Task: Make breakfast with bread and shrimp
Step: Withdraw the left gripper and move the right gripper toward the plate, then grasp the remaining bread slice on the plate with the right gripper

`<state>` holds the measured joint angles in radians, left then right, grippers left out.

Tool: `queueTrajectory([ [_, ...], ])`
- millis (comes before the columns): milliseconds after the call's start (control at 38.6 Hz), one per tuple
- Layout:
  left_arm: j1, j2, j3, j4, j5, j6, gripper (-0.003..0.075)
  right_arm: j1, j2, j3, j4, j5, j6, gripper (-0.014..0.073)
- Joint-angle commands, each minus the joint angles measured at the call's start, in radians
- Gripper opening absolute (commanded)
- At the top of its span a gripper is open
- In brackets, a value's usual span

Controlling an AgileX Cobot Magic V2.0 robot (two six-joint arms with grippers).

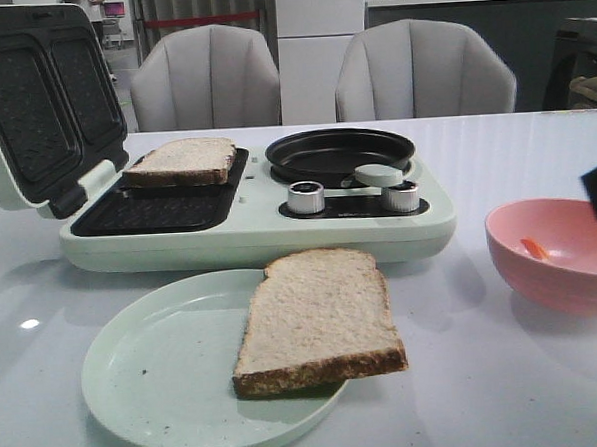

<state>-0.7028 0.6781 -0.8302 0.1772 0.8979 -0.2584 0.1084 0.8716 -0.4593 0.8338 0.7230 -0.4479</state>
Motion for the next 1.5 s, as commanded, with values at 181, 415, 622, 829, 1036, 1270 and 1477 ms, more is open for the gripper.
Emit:
queueTrajectory([
  [181,-0.008,0.000,-0.025,0.003,-0.074,-0.003,0.0479,0.151,0.239,-0.032,0.214,-0.155,-0.095,0.0551],
  [415,-0.008,0.000,-0.025,0.003,-0.074,-0.003,0.0479,0.243,0.435,-0.132,0.251,-0.220,-0.095,0.0549],
  [622,-0.008,0.000,-0.025,0.003,-0.074,-0.003,0.0479,0.254,0.608,-0.248,0.271,-0.214,-0.095,0.0549],
  [829,-0.008,0.000,-0.025,0.003,-0.074,-0.003,0.0479,0.254,0.759,-0.350,0.272,-0.211,-0.095,0.0549],
  [1036,-0.008,0.000,-0.025,0.007,-0.074,-0.003,0.0479,0.254,0.850,-0.426,0.271,-0.178,-0.095,0.0487],
  [1270,-0.008,0.000,-0.025,0.016,-0.074,-0.003,0.0479,0.254,0.851,-0.437,0.266,-0.182,-0.095,0.0245],
  [1477,-0.008,0.000,-0.025,0.026,-0.074,-0.003,0.0479,0.254,0.788,-0.437,0.244,-0.193,-0.096,0.0101],
])
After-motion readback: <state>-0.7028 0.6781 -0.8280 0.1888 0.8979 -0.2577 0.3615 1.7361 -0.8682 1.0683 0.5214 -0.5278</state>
